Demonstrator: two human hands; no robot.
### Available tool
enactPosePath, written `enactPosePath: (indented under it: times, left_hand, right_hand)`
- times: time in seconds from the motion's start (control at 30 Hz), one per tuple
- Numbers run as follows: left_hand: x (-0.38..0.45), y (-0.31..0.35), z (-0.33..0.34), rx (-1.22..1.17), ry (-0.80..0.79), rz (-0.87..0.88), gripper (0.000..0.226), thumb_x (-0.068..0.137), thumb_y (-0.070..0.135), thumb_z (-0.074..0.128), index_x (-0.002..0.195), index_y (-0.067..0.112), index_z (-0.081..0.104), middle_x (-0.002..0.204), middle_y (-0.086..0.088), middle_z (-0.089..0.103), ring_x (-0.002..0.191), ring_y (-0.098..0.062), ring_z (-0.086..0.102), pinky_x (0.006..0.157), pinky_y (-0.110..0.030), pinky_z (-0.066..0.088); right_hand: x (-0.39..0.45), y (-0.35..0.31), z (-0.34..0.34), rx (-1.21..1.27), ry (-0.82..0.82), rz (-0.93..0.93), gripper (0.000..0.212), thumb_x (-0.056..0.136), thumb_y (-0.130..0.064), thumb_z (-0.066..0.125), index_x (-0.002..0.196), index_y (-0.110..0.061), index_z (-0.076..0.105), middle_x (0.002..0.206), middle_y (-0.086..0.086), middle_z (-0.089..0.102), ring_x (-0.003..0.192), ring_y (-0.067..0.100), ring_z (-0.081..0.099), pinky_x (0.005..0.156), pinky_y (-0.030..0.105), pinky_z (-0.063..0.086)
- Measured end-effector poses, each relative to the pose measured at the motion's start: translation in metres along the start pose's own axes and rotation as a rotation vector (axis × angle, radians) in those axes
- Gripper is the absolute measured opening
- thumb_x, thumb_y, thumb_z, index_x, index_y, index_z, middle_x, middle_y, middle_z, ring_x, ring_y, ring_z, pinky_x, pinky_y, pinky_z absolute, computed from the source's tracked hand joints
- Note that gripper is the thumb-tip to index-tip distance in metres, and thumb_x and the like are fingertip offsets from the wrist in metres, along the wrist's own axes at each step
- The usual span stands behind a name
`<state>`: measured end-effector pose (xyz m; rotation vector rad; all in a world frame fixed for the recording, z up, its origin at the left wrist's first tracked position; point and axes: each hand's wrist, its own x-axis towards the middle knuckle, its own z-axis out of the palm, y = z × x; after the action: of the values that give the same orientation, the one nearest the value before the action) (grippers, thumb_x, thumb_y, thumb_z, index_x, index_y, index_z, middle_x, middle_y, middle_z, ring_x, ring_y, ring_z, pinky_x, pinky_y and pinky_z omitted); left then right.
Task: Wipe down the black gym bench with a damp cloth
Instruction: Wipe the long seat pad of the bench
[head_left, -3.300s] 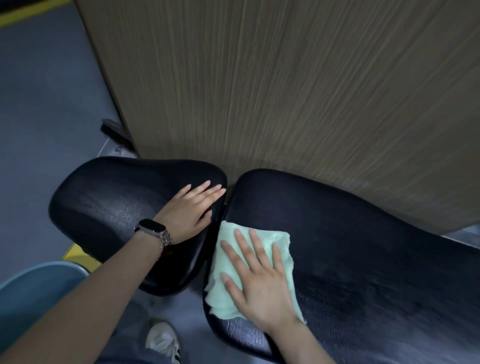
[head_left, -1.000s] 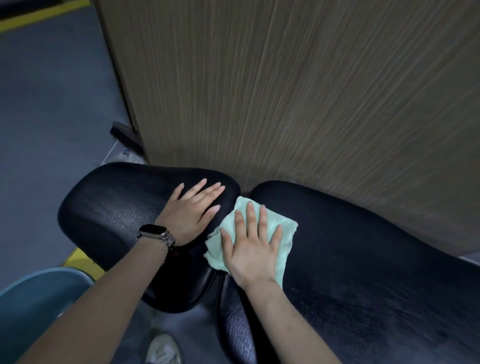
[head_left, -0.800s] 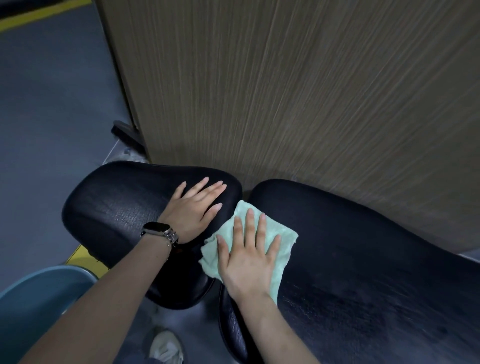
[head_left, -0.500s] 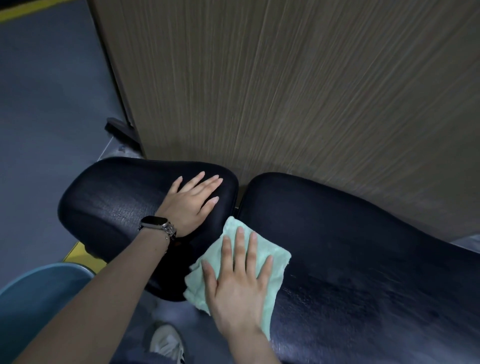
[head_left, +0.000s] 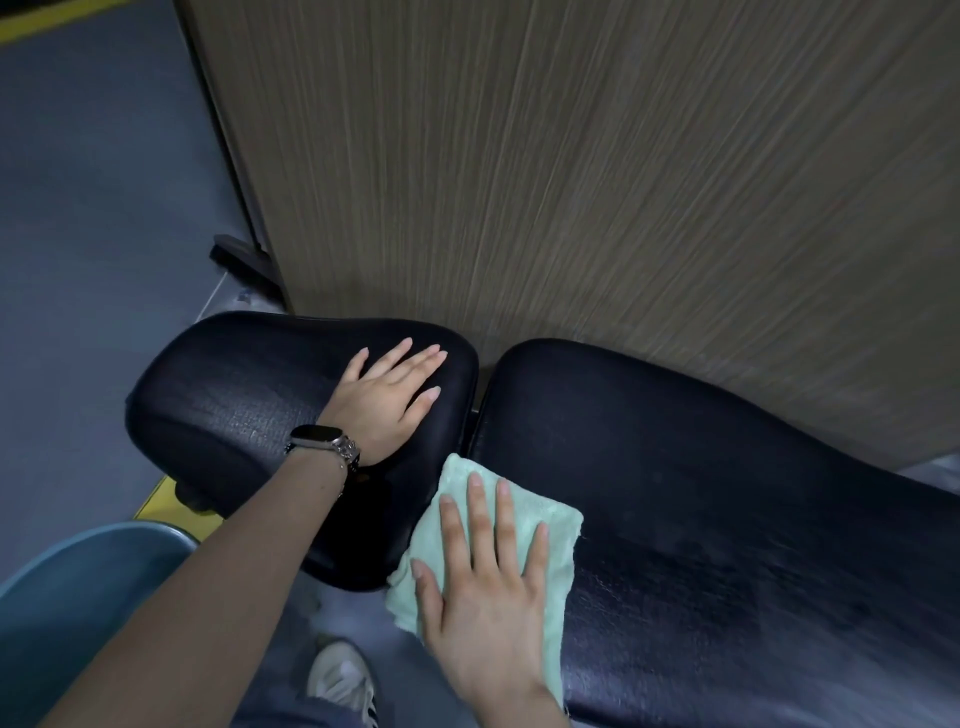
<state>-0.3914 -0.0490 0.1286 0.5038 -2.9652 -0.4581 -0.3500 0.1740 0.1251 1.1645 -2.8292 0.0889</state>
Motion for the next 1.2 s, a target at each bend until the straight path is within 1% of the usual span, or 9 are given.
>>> enactPosePath:
  times: [0.07, 0.17, 0.3, 0.37, 0.5, 0.67, 0.93, 1.03, 1.2]
  left_hand:
    - [0.000, 0.001, 0.001, 0.005, 0.004, -0.001, 0.067, 0.086, 0.056, -0.002, 0.148, 0.037, 0.016, 0.152, 0.026, 0.016, 0.142, 0.001, 0.003, 0.115, -0.040, 0.001]
    - [-0.001, 0.003, -0.001, 0.015, -0.017, 0.006, 0.070, 0.084, 0.057, -0.003, 0.149, 0.035, 0.014, 0.154, 0.023, 0.014, 0.143, -0.001, 0.001, 0.114, -0.042, 0.001]
    - [-0.008, 0.017, -0.006, 0.015, -0.091, 0.007, 0.054, 0.098, 0.047, 0.018, 0.150, 0.033, 0.009, 0.156, 0.018, 0.009, 0.143, -0.004, -0.002, 0.114, -0.046, -0.001]
    - [-0.017, 0.031, -0.007, 0.003, -0.120, 0.032, 0.053, 0.100, 0.042, 0.026, 0.150, 0.033, 0.008, 0.156, 0.018, 0.008, 0.143, -0.004, -0.004, 0.114, -0.048, -0.003]
    - [-0.030, 0.048, -0.006, 0.012, -0.190, 0.089, 0.052, 0.100, 0.042, 0.025, 0.149, 0.036, 0.009, 0.156, 0.019, 0.005, 0.143, -0.006, -0.008, 0.114, -0.051, -0.005]
    - [-0.046, 0.059, -0.004, -0.024, -0.189, 0.104, 0.048, 0.101, 0.039, 0.022, 0.148, 0.038, 0.013, 0.156, 0.018, 0.010, 0.143, -0.006, -0.005, 0.115, -0.046, -0.005]
    - [-0.055, 0.072, -0.002, -0.008, -0.202, 0.112, 0.047, 0.102, 0.038, 0.022, 0.148, 0.039, 0.015, 0.156, 0.018, 0.011, 0.144, -0.007, -0.005, 0.113, -0.050, -0.006]
    - [-0.057, 0.075, -0.001, -0.005, -0.198, 0.119, 0.047, 0.101, 0.039, 0.024, 0.148, 0.039, 0.016, 0.156, 0.017, 0.012, 0.144, -0.007, -0.003, 0.113, -0.052, -0.007]
    - [-0.059, 0.077, 0.001, 0.001, -0.199, 0.136, 0.048, 0.101, 0.041, 0.025, 0.148, 0.039, 0.017, 0.156, 0.016, 0.010, 0.144, -0.007, -0.002, 0.112, -0.055, -0.006]
  right_hand:
    - [-0.007, 0.002, 0.000, -0.011, 0.007, -0.032, 0.059, 0.089, -0.051, 0.039, 0.137, -0.020, 0.053, 0.153, 0.007, 0.035, 0.141, 0.030, 0.031, 0.104, 0.058, 0.024]
    - [-0.016, 0.006, 0.000, -0.029, -0.006, -0.089, 0.064, 0.081, -0.052, 0.046, 0.137, -0.022, 0.053, 0.152, 0.006, 0.036, 0.140, 0.029, 0.033, 0.104, 0.057, 0.024]
    - [-0.019, 0.017, -0.004, -0.005, 0.004, -0.165, 0.066, 0.085, -0.057, 0.044, 0.142, -0.024, 0.046, 0.155, 0.004, 0.031, 0.143, 0.027, 0.027, 0.105, 0.055, 0.022]
    - [-0.018, 0.022, -0.006, 0.025, 0.012, -0.177, 0.064, 0.087, -0.059, 0.041, 0.142, -0.025, 0.045, 0.155, 0.002, 0.031, 0.144, 0.025, 0.024, 0.106, 0.054, 0.020]
    - [-0.005, 0.018, -0.005, 0.081, -0.012, -0.080, 0.062, 0.088, -0.059, 0.039, 0.140, -0.026, 0.047, 0.151, 0.001, 0.038, 0.143, 0.025, 0.027, 0.106, 0.055, 0.016]
    - [-0.007, 0.011, -0.005, 0.099, -0.015, -0.017, 0.064, 0.082, -0.054, 0.041, 0.136, -0.023, 0.052, 0.149, 0.004, 0.042, 0.140, 0.026, 0.033, 0.106, 0.057, 0.017]
    - [-0.028, 0.019, -0.001, 0.048, 0.012, -0.057, 0.069, 0.080, -0.057, 0.039, 0.140, -0.025, 0.046, 0.151, 0.004, 0.039, 0.142, 0.027, 0.031, 0.111, 0.059, 0.021]
    - [-0.037, 0.025, -0.001, 0.039, 0.027, -0.094, 0.068, 0.082, -0.058, 0.039, 0.142, -0.026, 0.045, 0.151, 0.004, 0.039, 0.141, 0.027, 0.031, 0.108, 0.058, 0.027]
    - [-0.057, 0.045, 0.000, -0.001, 0.076, -0.183, 0.068, 0.085, -0.062, 0.040, 0.143, -0.026, 0.041, 0.151, 0.002, 0.038, 0.141, 0.026, 0.032, 0.107, 0.054, 0.026]
